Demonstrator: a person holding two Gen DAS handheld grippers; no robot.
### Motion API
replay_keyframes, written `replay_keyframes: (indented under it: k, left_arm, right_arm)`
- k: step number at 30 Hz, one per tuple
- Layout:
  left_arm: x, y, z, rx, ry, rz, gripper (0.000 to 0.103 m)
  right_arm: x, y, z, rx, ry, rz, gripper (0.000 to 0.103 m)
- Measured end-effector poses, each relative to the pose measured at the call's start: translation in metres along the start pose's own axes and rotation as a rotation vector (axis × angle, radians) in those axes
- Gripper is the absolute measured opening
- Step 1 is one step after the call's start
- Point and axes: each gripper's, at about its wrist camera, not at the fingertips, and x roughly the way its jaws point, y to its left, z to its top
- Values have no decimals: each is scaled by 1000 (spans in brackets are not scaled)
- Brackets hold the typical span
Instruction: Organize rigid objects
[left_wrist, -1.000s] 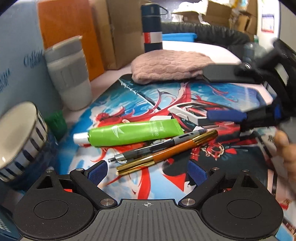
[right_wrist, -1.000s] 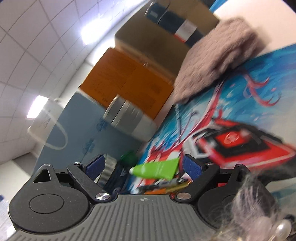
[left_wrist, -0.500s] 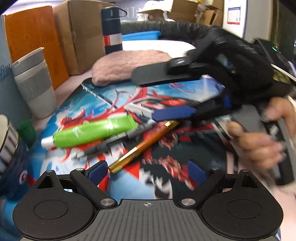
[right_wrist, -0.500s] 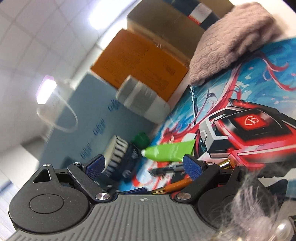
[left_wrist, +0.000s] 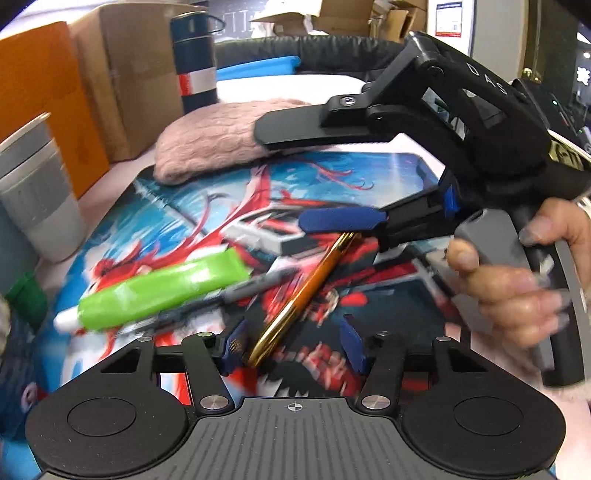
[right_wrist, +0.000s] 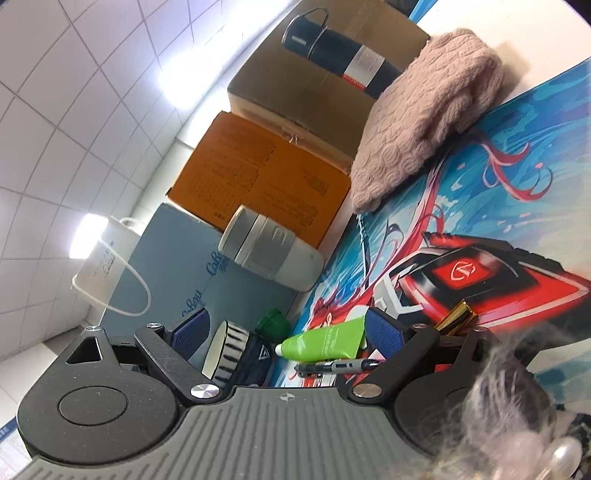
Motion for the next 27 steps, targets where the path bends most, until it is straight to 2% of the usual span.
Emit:
replay_keyframes:
  k: [2,3,6,8,11,14,17,19,22,23,27]
  left_arm:
    - [11,-3,6,-15,-23,-12,53]
    - [14,-5,8,-15,-33,-11,48]
    - [12,-9,9,-16,-39,-9,17]
    - [9,-10,5,-26,-40,3,10]
    - [0,-14,-2,-43,-43,30,8]
    - [-10,-17,-12,-64,-59,82,8]
    - [-27,-17,-23,-98,-94,104,8]
    - [-41,-15,-30,-128,-128,117,8]
    - [-64,-10,-39,-174,-189,115,8]
    - [-71,-11,-42,-180,-207,110,8]
    - [-93,-13,-55,-201,-248,111,8]
  right_arm:
    - [-3,-2,1,9,-26,-5,91]
    - [-4,-3,2,15,-38,-9,91]
    - [-6,-5,3,29,-61,-15,91]
    - [-6,-5,3,22,-67,-18,91]
    - [-6,-3,3,-1,-71,-25,91]
    - [0,1,1,-34,-18,-39,91]
    - [3,12,-3,-85,27,-80,91]
    - [5,19,-7,-99,85,-115,91]
    - [15,26,-16,-65,207,-121,87]
    - [18,29,-18,-50,227,-111,84]
    - [27,39,-25,-24,251,-109,59]
